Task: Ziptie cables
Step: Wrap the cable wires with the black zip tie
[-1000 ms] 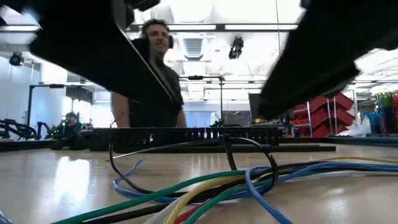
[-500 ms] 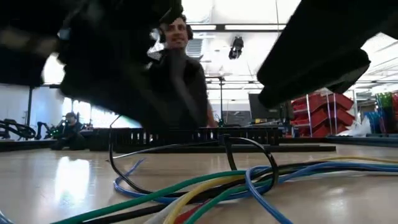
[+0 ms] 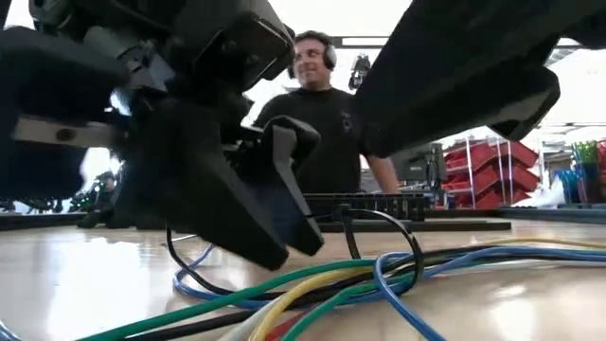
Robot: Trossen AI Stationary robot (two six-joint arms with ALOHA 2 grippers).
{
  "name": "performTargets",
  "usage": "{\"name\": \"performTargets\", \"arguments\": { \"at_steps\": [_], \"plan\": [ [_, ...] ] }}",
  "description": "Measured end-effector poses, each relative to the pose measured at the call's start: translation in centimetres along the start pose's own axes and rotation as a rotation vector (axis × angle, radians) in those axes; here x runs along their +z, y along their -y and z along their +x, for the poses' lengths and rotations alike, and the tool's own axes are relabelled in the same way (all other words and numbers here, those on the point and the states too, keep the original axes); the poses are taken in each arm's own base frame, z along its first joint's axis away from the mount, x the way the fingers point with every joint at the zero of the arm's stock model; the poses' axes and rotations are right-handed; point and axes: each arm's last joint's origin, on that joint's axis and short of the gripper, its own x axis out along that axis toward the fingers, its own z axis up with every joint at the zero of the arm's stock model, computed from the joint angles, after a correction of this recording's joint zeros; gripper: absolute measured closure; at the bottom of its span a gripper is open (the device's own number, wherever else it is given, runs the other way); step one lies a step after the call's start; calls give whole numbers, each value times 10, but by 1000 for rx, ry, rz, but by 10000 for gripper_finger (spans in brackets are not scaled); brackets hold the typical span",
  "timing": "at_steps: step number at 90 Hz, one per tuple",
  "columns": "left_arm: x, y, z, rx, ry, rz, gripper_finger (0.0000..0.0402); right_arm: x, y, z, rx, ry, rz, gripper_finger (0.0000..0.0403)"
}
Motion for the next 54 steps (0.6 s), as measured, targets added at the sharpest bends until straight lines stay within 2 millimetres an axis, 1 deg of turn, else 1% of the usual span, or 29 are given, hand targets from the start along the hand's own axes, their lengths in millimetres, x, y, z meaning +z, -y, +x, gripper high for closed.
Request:
{"name": "performTargets", "arguments": {
  "at_steps": [10,24,46,54],
  "plan": [
    [-1,-1,4,-19,23,-23,298,-1,0,1,1,0,9,271],
    [-1,-1,4,-20,25,-53,323,-5,0,6,-10,-7,2,274],
    [0,-2,3,-18,35,-86,356,-15,-5,23,-29,-20,4,263],
    [2,-3,1,-17,42,-81,365,-14,-9,25,-34,-24,0,259]
  ]
}}
